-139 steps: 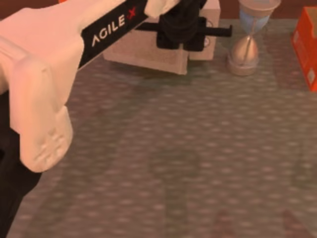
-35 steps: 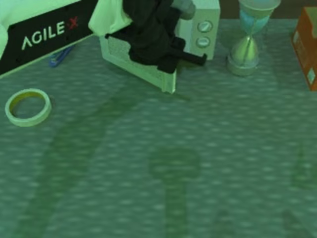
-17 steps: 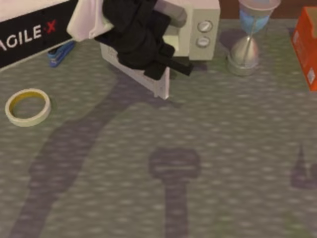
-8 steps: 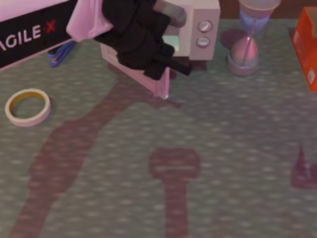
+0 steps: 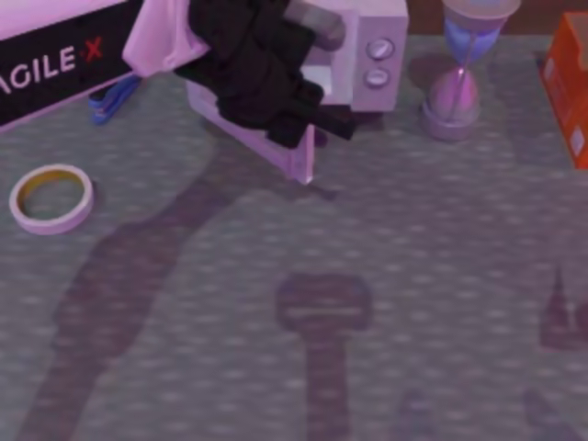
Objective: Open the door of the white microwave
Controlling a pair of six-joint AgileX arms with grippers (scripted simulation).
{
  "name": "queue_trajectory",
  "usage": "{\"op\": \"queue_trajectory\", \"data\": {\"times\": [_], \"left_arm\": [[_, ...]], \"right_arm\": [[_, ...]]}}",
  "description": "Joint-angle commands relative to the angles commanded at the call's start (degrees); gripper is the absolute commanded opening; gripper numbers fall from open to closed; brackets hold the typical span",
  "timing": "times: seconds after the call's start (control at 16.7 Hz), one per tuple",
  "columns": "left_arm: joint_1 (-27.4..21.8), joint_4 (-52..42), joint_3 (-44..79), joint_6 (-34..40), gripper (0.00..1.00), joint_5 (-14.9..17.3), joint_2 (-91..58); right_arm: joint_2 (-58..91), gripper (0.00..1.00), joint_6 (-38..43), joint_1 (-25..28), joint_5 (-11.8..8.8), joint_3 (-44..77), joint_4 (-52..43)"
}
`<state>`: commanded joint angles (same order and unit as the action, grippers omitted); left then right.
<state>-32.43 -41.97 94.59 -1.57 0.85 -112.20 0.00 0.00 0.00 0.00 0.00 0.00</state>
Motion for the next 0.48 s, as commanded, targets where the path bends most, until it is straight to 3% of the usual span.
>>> {"op": "queue_trajectory", "data": {"times": [0.24, 0.48], "left_arm": [[0.0, 0.1, -0.8, -0.6, 0.0, 0.8, 0.2], [1.9, 0.6, -3.9, -5.9, 0.0, 3.5, 2.8]], "right_arm": [[0.0, 1.0, 0.0, 0.0, 0.0, 0.0, 0.0], [0.0, 1.0, 0.0, 0.0, 0.0, 0.0, 0.0]]}}
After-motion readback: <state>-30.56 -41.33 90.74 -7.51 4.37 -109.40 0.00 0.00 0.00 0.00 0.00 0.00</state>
